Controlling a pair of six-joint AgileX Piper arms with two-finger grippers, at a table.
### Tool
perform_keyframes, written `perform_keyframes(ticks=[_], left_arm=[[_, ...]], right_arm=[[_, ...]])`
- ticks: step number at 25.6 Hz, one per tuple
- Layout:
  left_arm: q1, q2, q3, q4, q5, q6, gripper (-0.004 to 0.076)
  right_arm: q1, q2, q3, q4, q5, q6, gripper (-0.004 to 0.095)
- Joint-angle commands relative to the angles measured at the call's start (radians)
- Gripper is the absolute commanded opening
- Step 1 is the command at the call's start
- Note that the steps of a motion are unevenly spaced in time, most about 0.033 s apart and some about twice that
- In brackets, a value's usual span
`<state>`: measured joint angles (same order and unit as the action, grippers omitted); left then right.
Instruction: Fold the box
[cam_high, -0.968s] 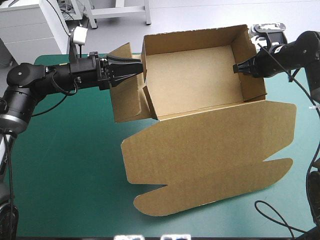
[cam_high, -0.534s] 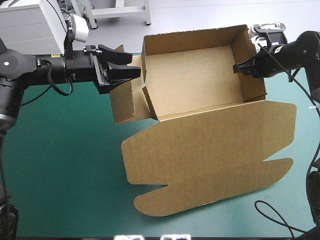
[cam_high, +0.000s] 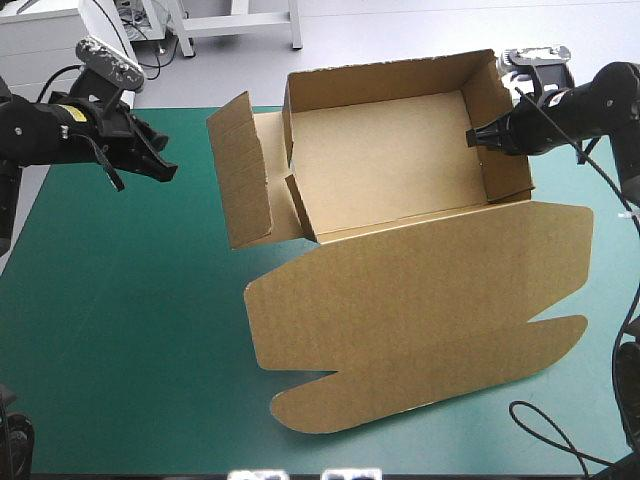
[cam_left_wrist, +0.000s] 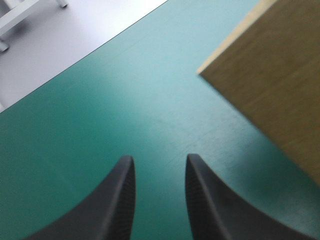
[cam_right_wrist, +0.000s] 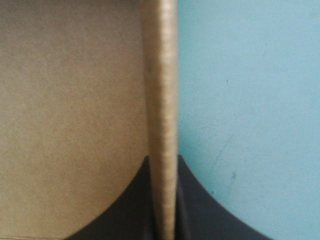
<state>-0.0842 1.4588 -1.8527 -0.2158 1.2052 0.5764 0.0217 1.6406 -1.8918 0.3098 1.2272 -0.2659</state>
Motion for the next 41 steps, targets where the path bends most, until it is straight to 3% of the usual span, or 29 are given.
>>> perform_keyframes(ticks=[1, 4, 9, 16, 20, 25, 31, 35, 41], left_arm=[[-0.003, -0.035, -0.025, 0.181, -0.011, -0.078, 0.0081], [-0.003, -0.021, 0.019, 0.367, -0.002, -0.143, 0.0011], [-0.003, 0.017, 0.182, 0.446, -0.071, -0.202, 0.0011], [-0.003, 0.053, 0.414, 0.103, -0.323, -0.202, 0.0011], [-0.003, 0.073, 0.433, -0.158, -0.36, -0.185, 0.0011], [-0.003, 0.08, 0.431, -0.498, -0.314, -0.026, 0.0011], [-0.003, 0.08, 0.43, -0.958, -0.134, 0.249, 0.0011], [-0.003, 0.08, 0.43, -1.186, -0.032, 0.334, 0.0011], [-0.003, 0.08, 0.43, -1.337, 0.027, 0.334, 0.0018]], right_arm=[[-0.001, -0.051, -0.03, 0.039, -0.054, 0.001, -0.0018], [-0.001, -0.051, -0.03, 0.041, -0.052, 0.001, -0.0018], [-0.001, -0.051, -0.03, 0.088, -0.049, -0.003, -0.0018], [-0.001, -0.051, -0.03, 0.09, -0.046, -0.005, -0.0018], [-0.001, -0.051, -0.03, 0.09, -0.045, -0.005, -0.0018], [-0.001, -0.051, -0.03, 0.088, -0.045, -0.005, -0.0018], [-0.001, -0.051, -0.03, 0.06, -0.045, -0.005, -0.0017], [-0.001, -0.051, -0.03, 0.06, -0.045, -0.005, -0.0017], [-0.001, -0.051, -0.03, 0.06, -0.041, -0.002, -0.0017]])
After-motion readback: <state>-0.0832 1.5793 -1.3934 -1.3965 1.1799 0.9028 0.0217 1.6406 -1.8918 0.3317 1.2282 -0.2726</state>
